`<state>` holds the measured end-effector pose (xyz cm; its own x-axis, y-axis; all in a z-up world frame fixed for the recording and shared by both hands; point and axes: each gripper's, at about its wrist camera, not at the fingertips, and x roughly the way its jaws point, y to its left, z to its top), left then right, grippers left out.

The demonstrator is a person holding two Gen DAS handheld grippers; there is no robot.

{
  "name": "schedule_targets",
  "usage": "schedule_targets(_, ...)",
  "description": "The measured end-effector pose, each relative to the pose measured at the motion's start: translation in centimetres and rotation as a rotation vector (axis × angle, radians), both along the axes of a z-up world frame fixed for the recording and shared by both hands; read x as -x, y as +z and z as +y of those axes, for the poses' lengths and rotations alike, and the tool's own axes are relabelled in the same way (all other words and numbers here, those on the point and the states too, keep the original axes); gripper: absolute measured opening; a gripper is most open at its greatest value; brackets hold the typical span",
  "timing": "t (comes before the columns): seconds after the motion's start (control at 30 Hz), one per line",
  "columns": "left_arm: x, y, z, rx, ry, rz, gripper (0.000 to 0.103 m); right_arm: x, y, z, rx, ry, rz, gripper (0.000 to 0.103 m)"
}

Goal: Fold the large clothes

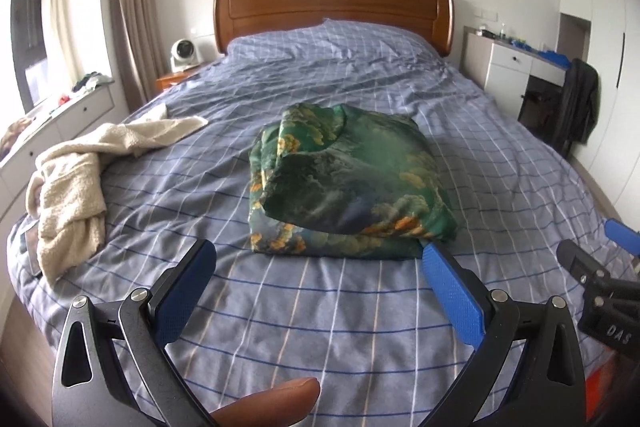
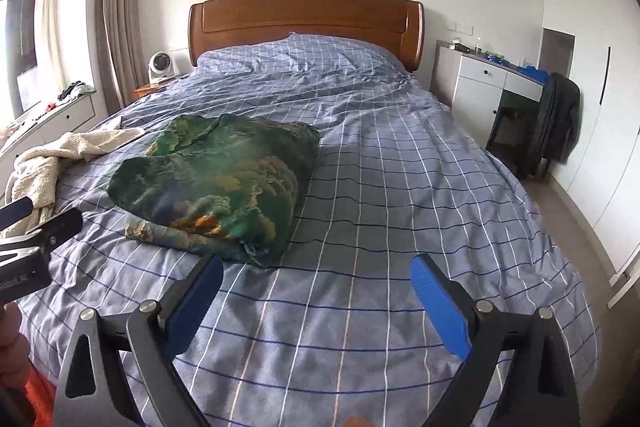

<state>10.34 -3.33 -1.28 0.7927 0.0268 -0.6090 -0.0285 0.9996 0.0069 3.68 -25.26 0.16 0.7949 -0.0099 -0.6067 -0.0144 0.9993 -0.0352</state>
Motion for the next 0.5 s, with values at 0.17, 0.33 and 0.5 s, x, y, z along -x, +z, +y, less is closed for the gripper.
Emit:
schedule_targets(0.17,0.1,-0.1,-0.1,0.004,-0.008,0.01,0.103,0.3,0.1,0.7,-0.002,0.014,0.009,0.096)
schedule_targets(0.33,0.0,-0.4,0.0,0.003,-0.012,0.031,0.103,0.4,0.1,1.1,-0.011,0.025,0.022,0.096)
schedule_targets(0.5,0.1,-0.3,0.3,0.004,-0.013,0.03,0.103,0.4,0.1,1.7,0.008,0.032,0.037,0.096)
